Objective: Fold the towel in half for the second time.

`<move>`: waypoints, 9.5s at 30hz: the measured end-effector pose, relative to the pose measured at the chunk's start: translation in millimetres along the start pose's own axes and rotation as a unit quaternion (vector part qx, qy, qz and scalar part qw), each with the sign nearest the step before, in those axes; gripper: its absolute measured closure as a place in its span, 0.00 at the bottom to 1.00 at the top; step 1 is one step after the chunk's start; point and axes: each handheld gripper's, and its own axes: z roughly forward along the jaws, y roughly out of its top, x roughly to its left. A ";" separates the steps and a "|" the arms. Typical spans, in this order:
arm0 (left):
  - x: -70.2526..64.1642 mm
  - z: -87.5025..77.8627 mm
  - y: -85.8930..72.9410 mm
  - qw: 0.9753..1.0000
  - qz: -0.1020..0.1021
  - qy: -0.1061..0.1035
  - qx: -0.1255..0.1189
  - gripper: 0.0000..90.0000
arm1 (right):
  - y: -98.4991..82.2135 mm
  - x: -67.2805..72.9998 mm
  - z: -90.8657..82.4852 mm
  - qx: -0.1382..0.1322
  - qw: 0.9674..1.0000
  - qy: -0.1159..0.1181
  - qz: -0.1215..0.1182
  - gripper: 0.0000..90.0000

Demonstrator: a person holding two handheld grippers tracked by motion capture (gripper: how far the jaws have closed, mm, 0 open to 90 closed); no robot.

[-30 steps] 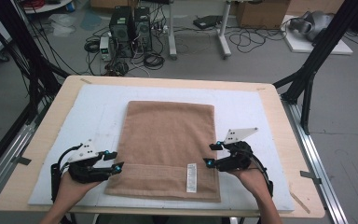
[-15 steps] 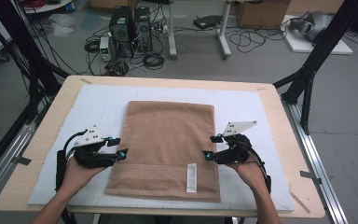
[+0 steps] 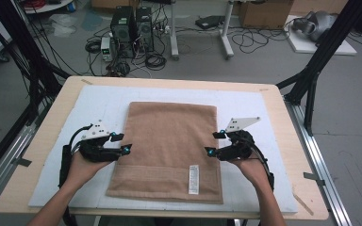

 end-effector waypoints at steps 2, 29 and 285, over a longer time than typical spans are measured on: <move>3.1 2.3 6.1 1.000 0.001 0.006 0.001 0.52 | 2.8 -2.7 0.7 0.002 1.000 -0.001 0.001 0.35; 91.8 53.7 44.3 0.996 -0.067 0.066 0.012 0.53 | 40.0 -86.2 30.2 0.030 0.996 -0.079 0.042 0.39; 52.7 54.4 -21.8 0.993 -0.049 0.065 0.089 0.60 | -27.7 -16.2 43.9 0.076 0.997 -0.014 0.013 0.67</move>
